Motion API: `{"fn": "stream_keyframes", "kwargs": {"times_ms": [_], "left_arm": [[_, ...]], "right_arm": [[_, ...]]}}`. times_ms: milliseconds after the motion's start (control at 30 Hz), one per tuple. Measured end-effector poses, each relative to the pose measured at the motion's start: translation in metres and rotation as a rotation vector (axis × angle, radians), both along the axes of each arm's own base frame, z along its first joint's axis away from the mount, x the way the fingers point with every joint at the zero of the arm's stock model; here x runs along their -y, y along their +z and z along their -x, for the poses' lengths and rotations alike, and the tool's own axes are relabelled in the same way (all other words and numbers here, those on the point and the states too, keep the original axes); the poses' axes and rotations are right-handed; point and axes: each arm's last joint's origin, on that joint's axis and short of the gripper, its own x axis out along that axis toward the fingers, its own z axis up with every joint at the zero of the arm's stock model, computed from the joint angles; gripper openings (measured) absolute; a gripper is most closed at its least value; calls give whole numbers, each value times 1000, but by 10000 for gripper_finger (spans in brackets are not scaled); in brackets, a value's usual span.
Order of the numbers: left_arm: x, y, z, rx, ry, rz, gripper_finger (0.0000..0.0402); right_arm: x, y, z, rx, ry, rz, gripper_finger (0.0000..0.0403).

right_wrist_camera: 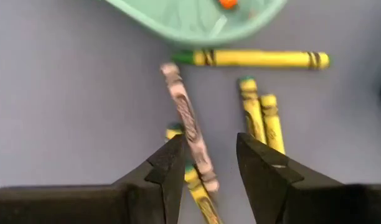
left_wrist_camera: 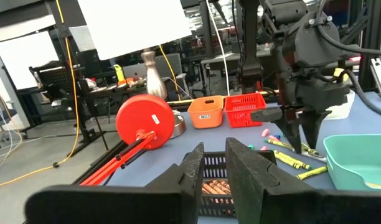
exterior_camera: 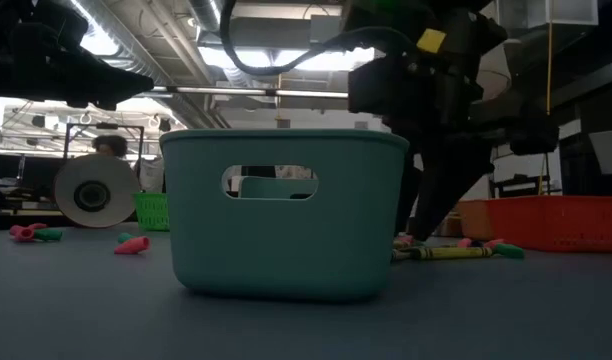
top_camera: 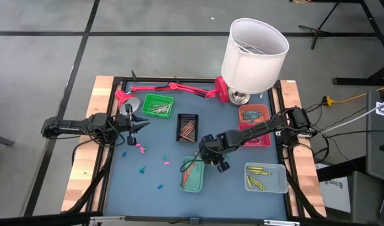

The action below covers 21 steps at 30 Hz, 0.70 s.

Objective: Sort crayons
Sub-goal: Put the gray crayon into the green bin

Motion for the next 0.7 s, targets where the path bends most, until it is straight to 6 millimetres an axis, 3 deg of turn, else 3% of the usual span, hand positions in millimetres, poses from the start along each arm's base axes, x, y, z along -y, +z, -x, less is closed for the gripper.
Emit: {"fn": "stream_keyframes", "kwargs": {"times_ms": [200,700], "left_arm": [[0,0,0,0,0,0,53],[0,0,0,0,-1,0,53]], "right_arm": [[3,-5,1,-21,-22,72,144],[1,-7,2,-45,-6,33,144]]}}
